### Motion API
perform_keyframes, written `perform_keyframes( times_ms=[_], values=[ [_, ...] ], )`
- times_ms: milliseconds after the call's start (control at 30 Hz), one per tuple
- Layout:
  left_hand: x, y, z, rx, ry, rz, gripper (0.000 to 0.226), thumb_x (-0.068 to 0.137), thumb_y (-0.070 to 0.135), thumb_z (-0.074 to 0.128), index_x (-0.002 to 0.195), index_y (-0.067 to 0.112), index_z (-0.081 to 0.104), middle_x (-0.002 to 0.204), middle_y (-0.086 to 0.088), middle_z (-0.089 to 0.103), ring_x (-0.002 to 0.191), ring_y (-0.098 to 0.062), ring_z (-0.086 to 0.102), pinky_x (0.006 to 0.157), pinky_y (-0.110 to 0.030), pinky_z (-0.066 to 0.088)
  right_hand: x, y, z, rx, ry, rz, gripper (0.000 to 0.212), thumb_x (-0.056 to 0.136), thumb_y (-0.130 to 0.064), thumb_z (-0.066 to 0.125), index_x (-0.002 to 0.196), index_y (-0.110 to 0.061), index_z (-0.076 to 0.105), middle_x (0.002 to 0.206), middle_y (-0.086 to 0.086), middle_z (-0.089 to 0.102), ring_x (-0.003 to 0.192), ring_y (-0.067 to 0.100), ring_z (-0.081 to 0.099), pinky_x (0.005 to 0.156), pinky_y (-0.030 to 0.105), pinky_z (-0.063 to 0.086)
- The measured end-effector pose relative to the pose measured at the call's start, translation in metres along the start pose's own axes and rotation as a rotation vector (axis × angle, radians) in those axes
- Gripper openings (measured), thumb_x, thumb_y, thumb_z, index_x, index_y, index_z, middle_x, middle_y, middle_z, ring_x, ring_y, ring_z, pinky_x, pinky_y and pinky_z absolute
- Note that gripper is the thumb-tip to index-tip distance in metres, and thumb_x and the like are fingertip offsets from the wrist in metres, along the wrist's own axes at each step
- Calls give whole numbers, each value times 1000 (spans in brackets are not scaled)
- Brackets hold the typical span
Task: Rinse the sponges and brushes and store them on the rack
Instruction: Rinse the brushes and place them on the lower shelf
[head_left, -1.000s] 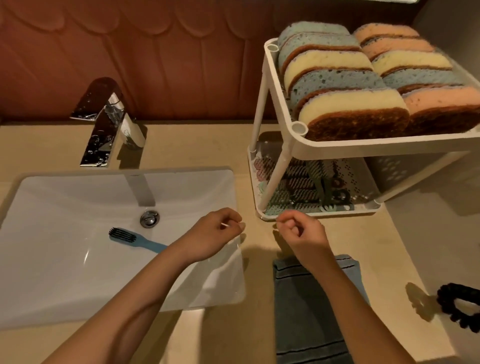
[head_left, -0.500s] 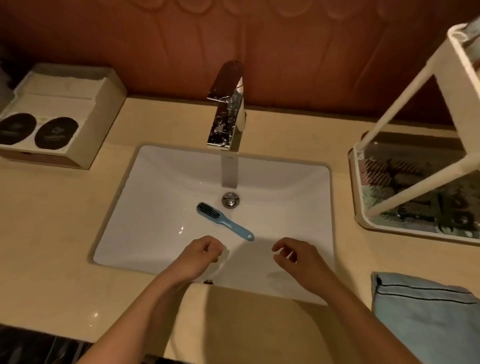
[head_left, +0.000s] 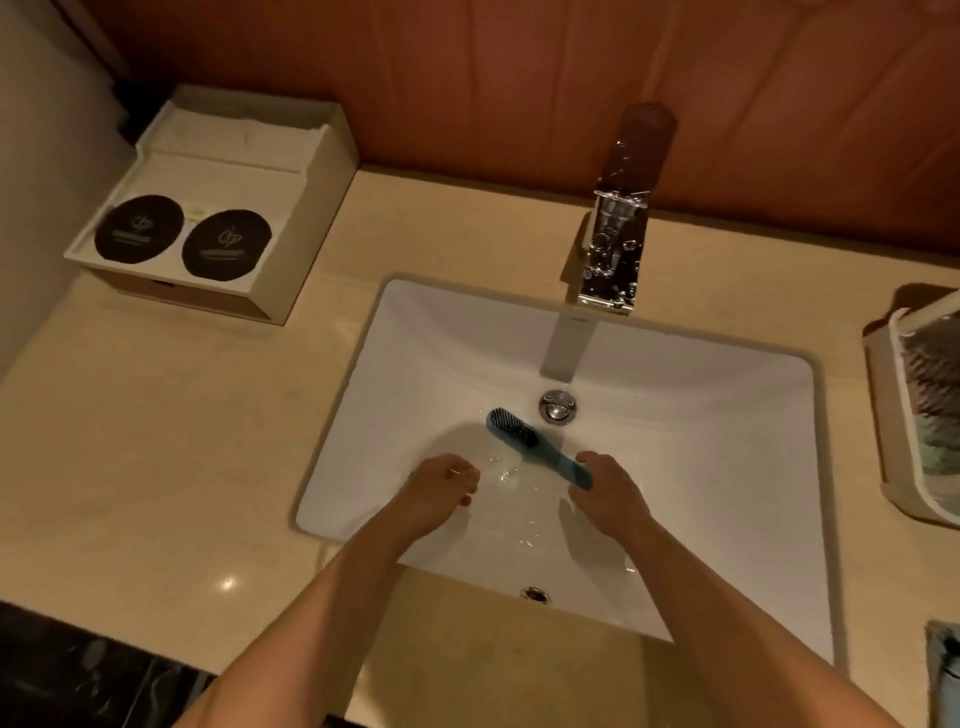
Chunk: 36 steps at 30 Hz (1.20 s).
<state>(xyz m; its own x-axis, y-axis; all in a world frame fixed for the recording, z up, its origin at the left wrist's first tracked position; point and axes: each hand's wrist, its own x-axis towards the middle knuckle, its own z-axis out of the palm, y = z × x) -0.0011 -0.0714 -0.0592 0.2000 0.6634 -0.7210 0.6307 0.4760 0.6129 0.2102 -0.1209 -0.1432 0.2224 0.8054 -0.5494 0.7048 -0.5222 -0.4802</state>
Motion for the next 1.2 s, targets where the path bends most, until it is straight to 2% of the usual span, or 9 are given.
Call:
perform_keyframes(
  times_ms=[167, 367, 500, 567, 767, 833, 967, 1100, 1200],
  values=[
    [9, -2, -4, 4, -59, 13, 25, 95, 25, 47, 111, 9, 57, 105, -6, 63, 89, -16, 60, 73, -25, 43, 8, -14, 15, -160, 90, 60, 15, 89, -10, 50, 103, -12, 55, 106, 8, 53, 79, 20, 52, 66, 31, 46],
    [19, -7, -8, 1, -102, 10, 24, 94, 27, 47, 110, 12, 57, 109, -6, 64, 93, -17, 62, 75, -25, 43, 14, -27, 19, -308, -17, 94, 21, 90, -18, 48, 110, -11, 48, 109, 10, 50, 92, 29, 57, 67, 33, 43],
    [19, -9, -7, -23, -85, 31, 19, 94, 22, 48, 106, 12, 58, 104, -4, 64, 88, -14, 62, 65, -20, 42, 9, -33, 17, -317, -88, 77, 3, 87, -17, 48, 89, -16, 47, 95, 5, 54, 78, 24, 53, 63, 29, 40],
    [18, -7, -6, -41, -58, 43, 18, 93, 17, 49, 105, 11, 59, 104, -7, 65, 89, -16, 62, 63, -19, 43, 4, -35, 15, -272, -102, 78, 12, 86, -17, 49, 76, -20, 45, 84, 1, 55, 73, 21, 51, 59, 27, 37],
    [13, 3, 6, -2, -78, 89, 20, 93, 18, 51, 109, 11, 60, 104, -6, 65, 93, -17, 64, 77, -22, 45, -26, -30, 12, 9, -101, 61, 11, 86, -27, 58, 85, -16, 58, 82, 1, 62, 72, 19, 57, 67, 29, 48],
    [11, 9, 12, 18, -86, 115, 20, 92, 18, 52, 109, 11, 60, 104, -6, 66, 93, -17, 64, 76, -23, 46, -39, -32, 8, 230, -71, 53, 14, 86, -27, 60, 88, -13, 61, 84, 3, 63, 75, 20, 60, 71, 33, 52],
    [2, 25, 23, 21, -111, 186, 22, 91, 19, 53, 109, 10, 60, 106, -10, 68, 95, -20, 66, 74, -24, 47, -63, -47, -13, 756, -24, 65, 8, 90, -16, 58, 92, -10, 61, 75, 7, 62, 61, 13, 54, 53, 20, 46],
    [-11, 44, 34, 55, -238, 275, 26, 92, 22, 53, 115, 10, 59, 105, -9, 69, 84, -10, 63, 62, -10, 43, -73, -52, -37, 976, 2, 34, 12, 90, -14, 54, 95, -7, 63, 83, 9, 66, 76, 19, 61, 72, 32, 49],
    [-19, 51, 42, 11, -260, 390, 23, 88, 12, 58, 110, 11, 62, 93, -7, 69, 77, -12, 63, 64, -14, 46, -81, -49, -50, 1045, 4, 10, 16, 91, -18, 53, 93, -6, 62, 87, 13, 63, 84, 23, 59, 84, 39, 47]
  ],
)
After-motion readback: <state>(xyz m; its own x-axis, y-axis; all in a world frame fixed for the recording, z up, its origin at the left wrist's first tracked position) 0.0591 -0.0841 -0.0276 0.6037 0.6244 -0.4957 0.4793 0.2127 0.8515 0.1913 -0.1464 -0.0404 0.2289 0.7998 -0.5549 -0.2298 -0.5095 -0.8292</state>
